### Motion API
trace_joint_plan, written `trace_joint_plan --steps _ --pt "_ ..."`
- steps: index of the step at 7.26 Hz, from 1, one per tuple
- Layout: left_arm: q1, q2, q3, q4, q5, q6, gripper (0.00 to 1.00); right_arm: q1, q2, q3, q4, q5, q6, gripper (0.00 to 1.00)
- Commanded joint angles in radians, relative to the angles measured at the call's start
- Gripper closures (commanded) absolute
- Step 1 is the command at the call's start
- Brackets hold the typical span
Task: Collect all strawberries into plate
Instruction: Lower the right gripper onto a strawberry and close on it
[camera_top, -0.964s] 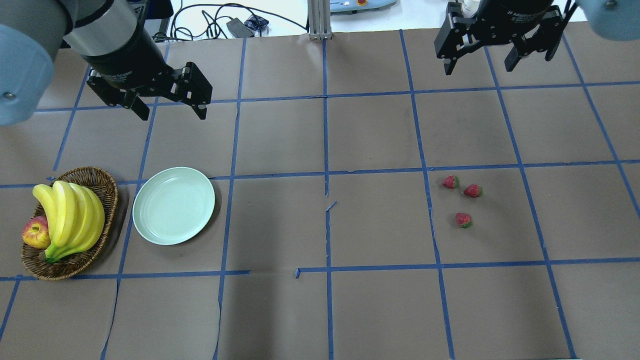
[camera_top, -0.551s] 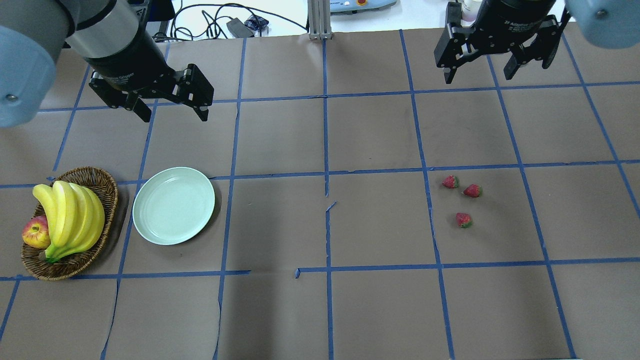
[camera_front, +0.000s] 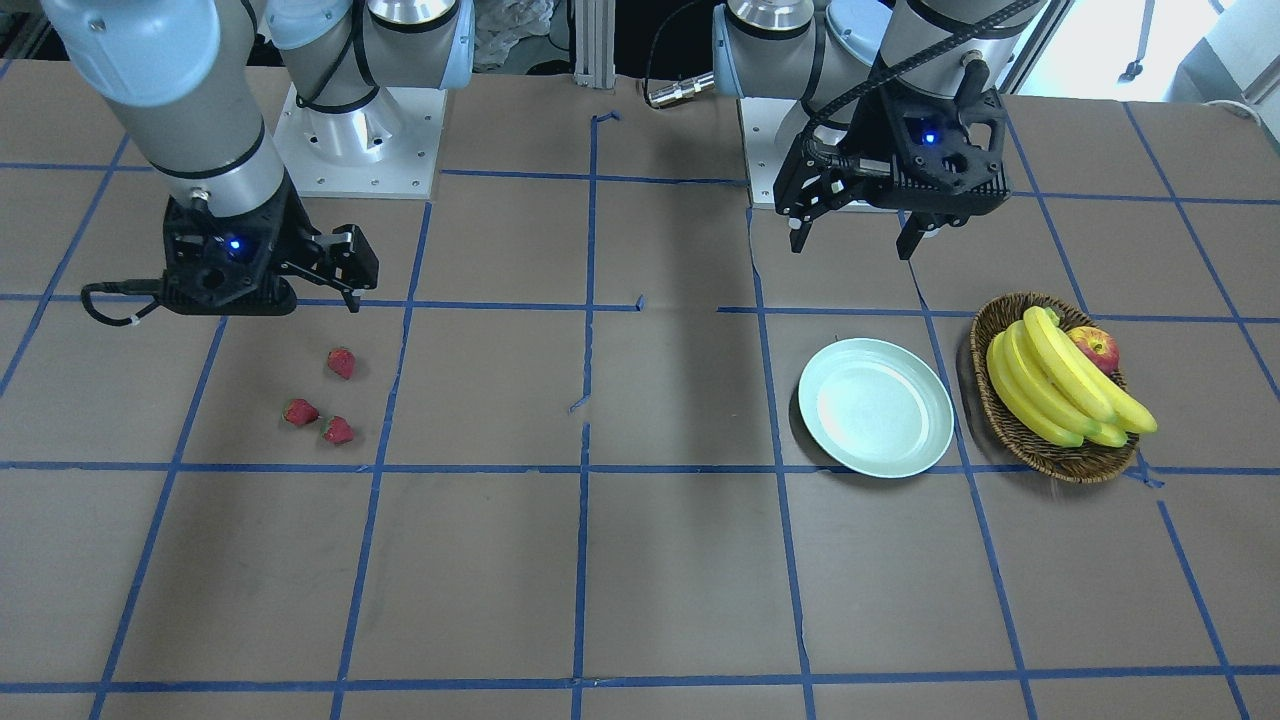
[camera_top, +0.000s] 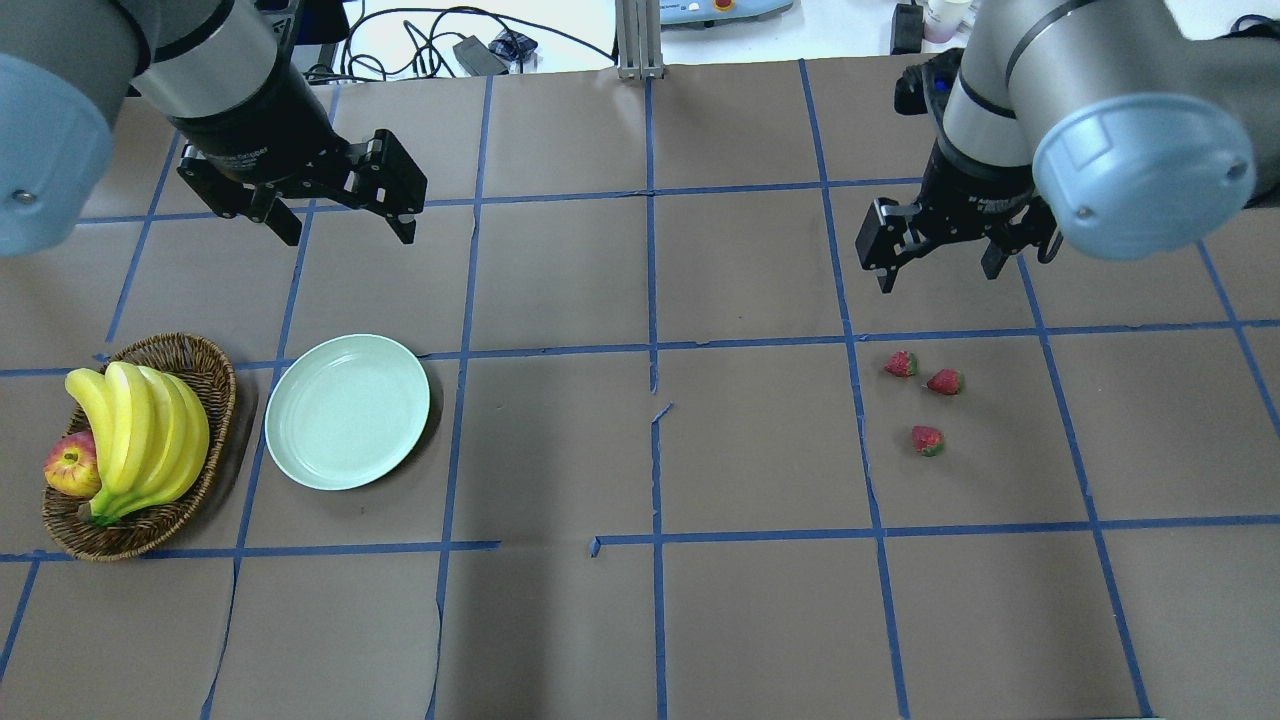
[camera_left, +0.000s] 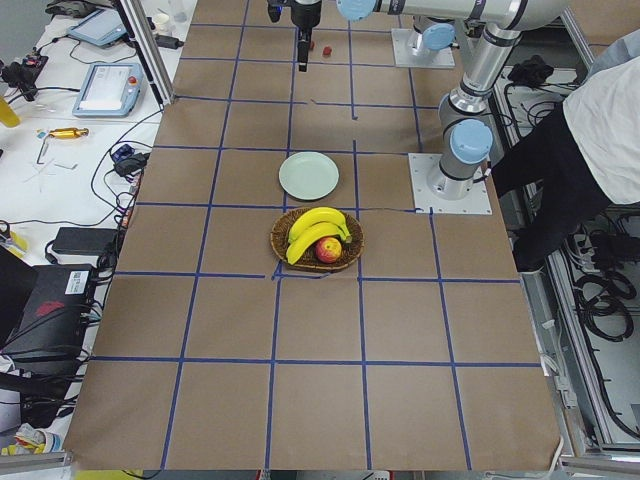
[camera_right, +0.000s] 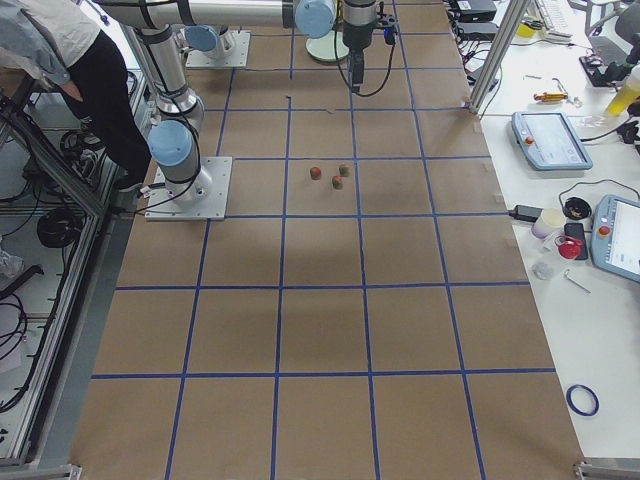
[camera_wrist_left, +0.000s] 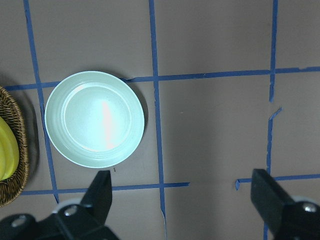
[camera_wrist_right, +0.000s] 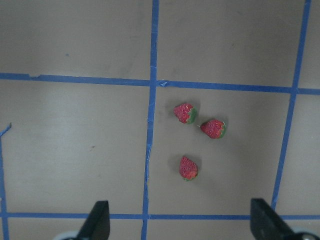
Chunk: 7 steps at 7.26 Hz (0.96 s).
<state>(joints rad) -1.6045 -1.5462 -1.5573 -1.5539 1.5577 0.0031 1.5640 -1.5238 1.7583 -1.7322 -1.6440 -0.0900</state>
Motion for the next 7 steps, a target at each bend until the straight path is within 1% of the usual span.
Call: trace_joint_plan --steps 1,2,3,4,5,6,7 --pt "0.000 0.000 -0.001 0.000 0.001 0.000 0.00 -0.033 0.011 0.236 -0.219 0.000 -0.092 0.00" --pt "-0.002 0.000 -0.003 -0.002 -0.001 0.000 0.00 -0.077 0.011 0.345 -0.315 0.007 -0.179 0.00" --pt "-0.002 0.000 -0.003 -0.002 -0.002 0.000 0.00 -0.120 0.030 0.422 -0.408 0.007 -0.197 0.00" --pt "0.000 -0.002 -0.004 -0.002 -0.002 0.000 0.00 -0.128 0.080 0.467 -0.478 0.004 -0.195 0.00" --pt "0.000 -0.002 -0.003 -0.002 -0.002 0.000 0.00 -0.128 0.124 0.481 -0.538 0.007 -0.194 0.01" --pt "0.000 -0.002 -0.004 -0.002 -0.002 0.000 0.00 -0.128 0.132 0.483 -0.540 0.007 -0.194 0.01" --pt "0.000 -0.002 -0.004 -0.002 -0.002 0.000 0.00 -0.130 0.126 0.480 -0.541 -0.011 -0.192 0.05"
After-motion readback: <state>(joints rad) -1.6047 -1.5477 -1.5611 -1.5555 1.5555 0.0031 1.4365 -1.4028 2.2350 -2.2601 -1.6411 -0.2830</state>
